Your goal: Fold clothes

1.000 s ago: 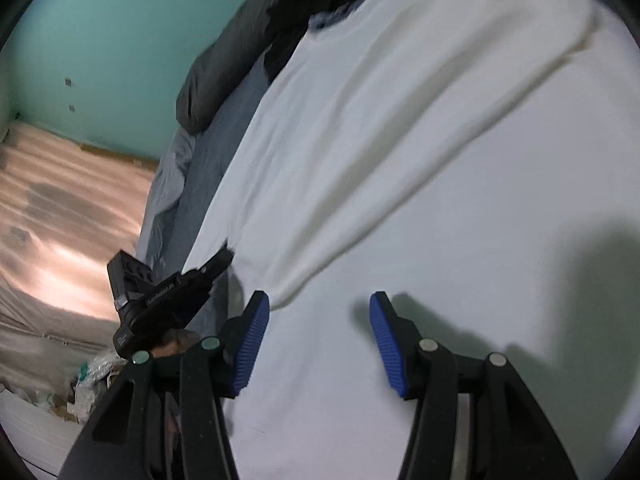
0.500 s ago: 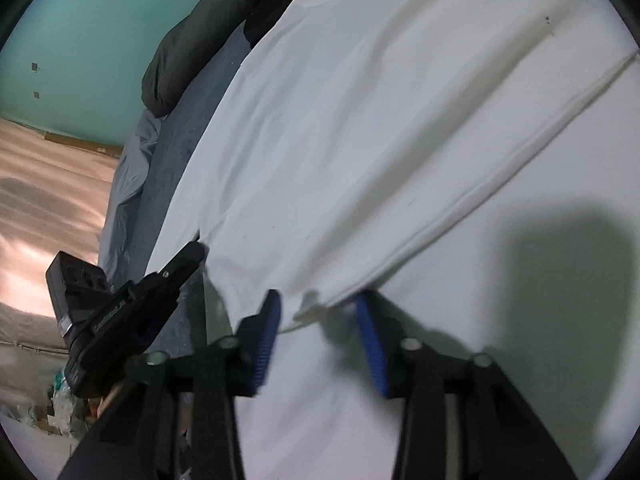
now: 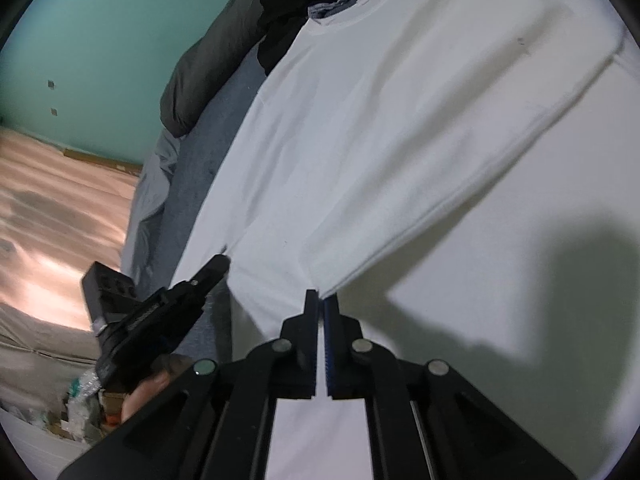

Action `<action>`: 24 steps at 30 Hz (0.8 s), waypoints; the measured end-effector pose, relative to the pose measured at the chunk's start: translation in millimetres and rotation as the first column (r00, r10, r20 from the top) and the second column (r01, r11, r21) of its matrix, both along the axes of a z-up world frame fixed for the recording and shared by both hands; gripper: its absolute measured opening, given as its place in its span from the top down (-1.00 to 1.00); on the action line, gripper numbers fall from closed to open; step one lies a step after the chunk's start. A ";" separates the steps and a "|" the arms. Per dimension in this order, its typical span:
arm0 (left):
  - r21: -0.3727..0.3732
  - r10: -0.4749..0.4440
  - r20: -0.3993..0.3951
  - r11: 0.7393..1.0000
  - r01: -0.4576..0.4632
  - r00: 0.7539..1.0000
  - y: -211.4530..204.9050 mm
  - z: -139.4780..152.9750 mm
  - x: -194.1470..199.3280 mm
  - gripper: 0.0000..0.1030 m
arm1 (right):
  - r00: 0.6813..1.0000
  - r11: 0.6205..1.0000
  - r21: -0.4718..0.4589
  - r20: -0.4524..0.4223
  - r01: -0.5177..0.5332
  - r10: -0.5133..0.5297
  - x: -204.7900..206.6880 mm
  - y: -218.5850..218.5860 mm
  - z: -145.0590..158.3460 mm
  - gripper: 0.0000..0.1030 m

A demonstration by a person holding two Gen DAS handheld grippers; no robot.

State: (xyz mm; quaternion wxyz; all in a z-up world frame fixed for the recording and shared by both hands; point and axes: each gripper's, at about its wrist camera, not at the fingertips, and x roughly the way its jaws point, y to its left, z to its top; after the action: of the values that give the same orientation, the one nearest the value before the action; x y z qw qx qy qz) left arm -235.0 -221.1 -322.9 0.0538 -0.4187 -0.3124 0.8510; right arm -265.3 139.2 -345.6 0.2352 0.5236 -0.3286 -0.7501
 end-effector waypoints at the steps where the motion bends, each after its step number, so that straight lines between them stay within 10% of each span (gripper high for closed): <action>1: 0.001 0.000 0.003 1.000 0.000 1.000 0.3 -0.8 -0.1 0.94 | 1.000 1.000 0.000 0.000 0.003 -0.003 1.3 -0.3 0.9 0.96; 16: -0.002 -0.001 0.048 1.000 0.001 0.999 4.1 -9.1 1.4 0.88 | 0.998 0.999 -0.027 -0.043 0.045 -0.046 -12.3 3.4 -11.1 0.96; 20: 0.008 -0.001 0.065 1.000 0.000 0.998 9.5 -5.9 12.5 0.34 | 0.999 1.000 -0.002 -0.033 0.029 -0.029 -16.7 -3.1 -8.7 0.90; 24: 0.034 -0.025 0.079 0.999 0.022 0.997 20.7 -7.4 23.6 0.26 | 0.999 0.999 0.026 -0.027 0.029 -0.029 -7.0 5.9 -4.8 0.57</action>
State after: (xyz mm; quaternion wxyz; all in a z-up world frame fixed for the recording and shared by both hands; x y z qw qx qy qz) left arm -211.4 -200.4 -330.3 0.0584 -0.4548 -0.3233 0.8278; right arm -272.3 145.1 -350.4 0.2216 0.5119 -0.3230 -0.7645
